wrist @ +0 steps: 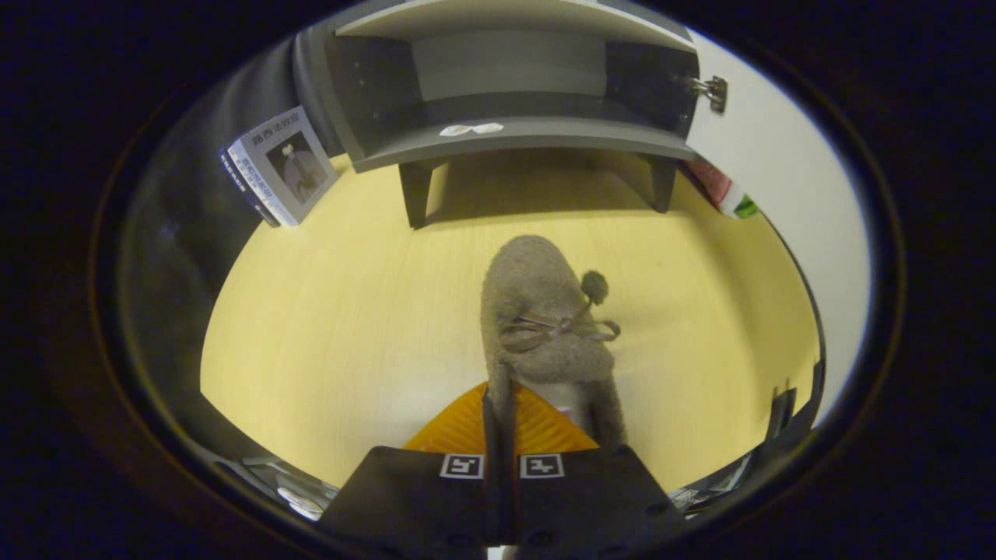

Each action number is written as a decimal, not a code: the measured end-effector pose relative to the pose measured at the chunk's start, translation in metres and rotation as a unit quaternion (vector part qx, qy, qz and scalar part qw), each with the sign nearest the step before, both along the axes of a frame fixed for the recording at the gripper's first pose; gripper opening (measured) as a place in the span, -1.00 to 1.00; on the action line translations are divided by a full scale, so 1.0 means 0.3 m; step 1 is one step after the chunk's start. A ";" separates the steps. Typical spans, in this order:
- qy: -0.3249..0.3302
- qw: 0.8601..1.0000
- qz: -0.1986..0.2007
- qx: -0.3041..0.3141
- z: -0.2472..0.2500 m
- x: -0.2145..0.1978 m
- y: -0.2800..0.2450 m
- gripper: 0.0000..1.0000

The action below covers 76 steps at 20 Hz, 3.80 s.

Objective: Open the shoe cabinet door, grab the shoes and put them into the shoe cabinet, then close the shoe cabinet door.

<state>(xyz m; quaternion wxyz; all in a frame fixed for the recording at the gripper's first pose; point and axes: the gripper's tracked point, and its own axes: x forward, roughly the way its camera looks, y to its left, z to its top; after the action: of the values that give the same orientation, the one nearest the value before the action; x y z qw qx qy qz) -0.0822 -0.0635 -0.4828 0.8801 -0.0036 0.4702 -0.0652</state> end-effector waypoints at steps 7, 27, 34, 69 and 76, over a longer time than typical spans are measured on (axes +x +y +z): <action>-0.044 0.999 -0.014 0.000 0.168 0.039 -0.031 -0.95; -0.257 0.964 -0.055 -0.053 1.025 0.342 -0.137 -0.95; -0.283 0.956 -0.025 -0.076 1.199 0.545 -0.196 -0.95; -0.246 0.967 0.007 -0.069 1.137 1.248 -0.192 -0.73; -0.280 0.957 0.006 -0.074 1.250 1.145 -0.166 -0.73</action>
<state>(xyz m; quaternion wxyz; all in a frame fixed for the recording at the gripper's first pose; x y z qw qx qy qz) 0.2613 -0.1133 -0.1078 0.9742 -0.0534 0.1984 -0.0932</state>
